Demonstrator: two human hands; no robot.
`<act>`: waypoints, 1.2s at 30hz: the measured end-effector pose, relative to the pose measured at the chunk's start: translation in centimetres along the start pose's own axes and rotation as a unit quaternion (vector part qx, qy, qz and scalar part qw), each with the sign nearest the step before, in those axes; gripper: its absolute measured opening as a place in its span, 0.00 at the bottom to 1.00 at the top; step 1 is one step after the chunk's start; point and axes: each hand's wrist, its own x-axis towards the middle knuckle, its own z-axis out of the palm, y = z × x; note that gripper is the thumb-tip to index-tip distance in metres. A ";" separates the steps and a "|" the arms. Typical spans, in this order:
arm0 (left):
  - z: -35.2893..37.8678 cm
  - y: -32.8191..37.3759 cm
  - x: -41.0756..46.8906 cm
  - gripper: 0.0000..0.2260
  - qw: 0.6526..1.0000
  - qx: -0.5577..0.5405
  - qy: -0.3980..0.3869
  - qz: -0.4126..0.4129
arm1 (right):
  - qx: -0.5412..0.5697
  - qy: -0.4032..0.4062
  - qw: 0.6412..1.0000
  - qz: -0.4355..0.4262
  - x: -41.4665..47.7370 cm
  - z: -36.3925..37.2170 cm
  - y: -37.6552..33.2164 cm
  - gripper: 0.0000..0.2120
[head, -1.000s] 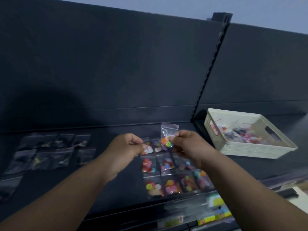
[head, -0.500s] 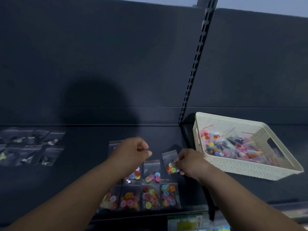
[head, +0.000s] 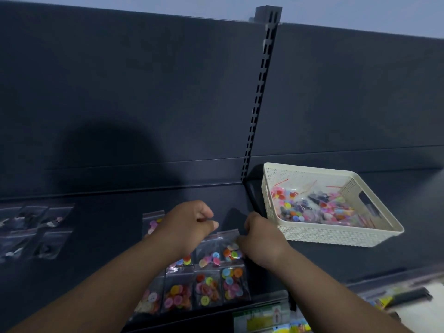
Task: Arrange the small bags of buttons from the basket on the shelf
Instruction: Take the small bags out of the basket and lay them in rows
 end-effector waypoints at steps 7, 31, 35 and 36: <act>2.8 4.4 1.0 0.07 0.998 0.015 -0.011 0.054 | 0.030 0.091 0.992 -0.077 -2.4 -4.7 1.1 0.06; 19.2 13.5 12.5 0.11 0.936 0.309 -0.148 0.077 | -0.120 -0.139 0.972 -0.144 9.7 -13.4 18.9 0.07; 20.0 13.5 13.0 0.05 0.958 0.244 -0.118 0.094 | 0.023 -0.141 0.983 -0.119 10.5 -14.4 19.5 0.13; 19.9 13.6 13.2 0.04 0.963 0.227 -0.107 0.093 | 0.064 -0.143 0.981 -0.113 10.5 -14.8 19.6 0.12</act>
